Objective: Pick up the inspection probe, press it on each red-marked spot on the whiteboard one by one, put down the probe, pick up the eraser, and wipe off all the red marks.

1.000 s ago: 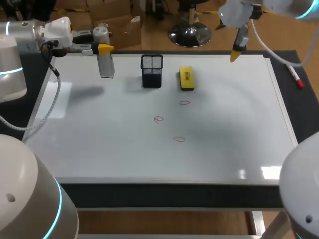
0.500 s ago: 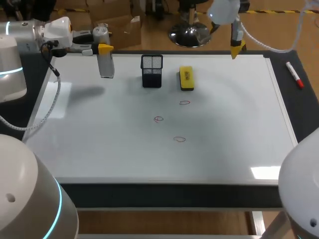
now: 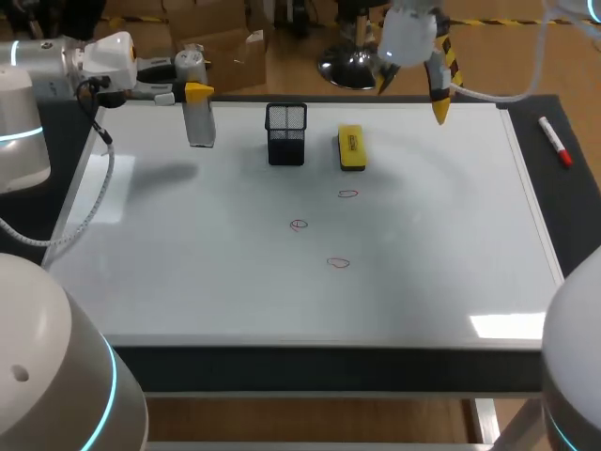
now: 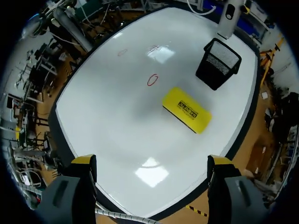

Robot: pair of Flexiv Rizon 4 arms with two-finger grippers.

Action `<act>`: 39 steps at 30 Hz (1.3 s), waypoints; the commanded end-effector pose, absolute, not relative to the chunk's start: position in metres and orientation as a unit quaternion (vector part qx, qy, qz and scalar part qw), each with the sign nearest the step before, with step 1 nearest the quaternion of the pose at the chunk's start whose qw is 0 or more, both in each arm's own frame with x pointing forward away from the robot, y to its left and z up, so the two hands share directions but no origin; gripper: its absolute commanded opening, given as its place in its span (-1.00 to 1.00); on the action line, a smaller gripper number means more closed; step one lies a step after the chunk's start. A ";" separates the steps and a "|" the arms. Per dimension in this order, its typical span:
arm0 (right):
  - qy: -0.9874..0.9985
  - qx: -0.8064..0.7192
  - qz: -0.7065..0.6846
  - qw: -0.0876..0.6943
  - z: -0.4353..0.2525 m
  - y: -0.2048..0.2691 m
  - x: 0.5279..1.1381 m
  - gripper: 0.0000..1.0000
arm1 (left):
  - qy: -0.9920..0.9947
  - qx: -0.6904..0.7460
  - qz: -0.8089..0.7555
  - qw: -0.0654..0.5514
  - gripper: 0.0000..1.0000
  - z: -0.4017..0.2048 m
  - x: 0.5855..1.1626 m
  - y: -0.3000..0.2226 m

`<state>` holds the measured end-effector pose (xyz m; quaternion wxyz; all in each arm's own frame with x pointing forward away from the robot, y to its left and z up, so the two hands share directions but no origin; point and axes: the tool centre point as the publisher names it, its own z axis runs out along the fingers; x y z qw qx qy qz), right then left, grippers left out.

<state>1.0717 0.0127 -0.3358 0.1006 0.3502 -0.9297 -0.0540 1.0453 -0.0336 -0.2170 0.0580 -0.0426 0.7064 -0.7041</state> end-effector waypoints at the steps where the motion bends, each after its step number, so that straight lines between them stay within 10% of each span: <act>1: -0.913 0.379 -0.036 0.146 -0.338 0.018 1.071 1.00 | 0.706 -0.043 -0.704 0.059 -1.00 -0.216 1.044 -0.033; 39: -0.770 0.629 -0.048 0.094 -0.386 0.084 1.040 1.00 | 0.706 -0.043 -0.704 0.059 -1.00 -0.216 1.044 -0.033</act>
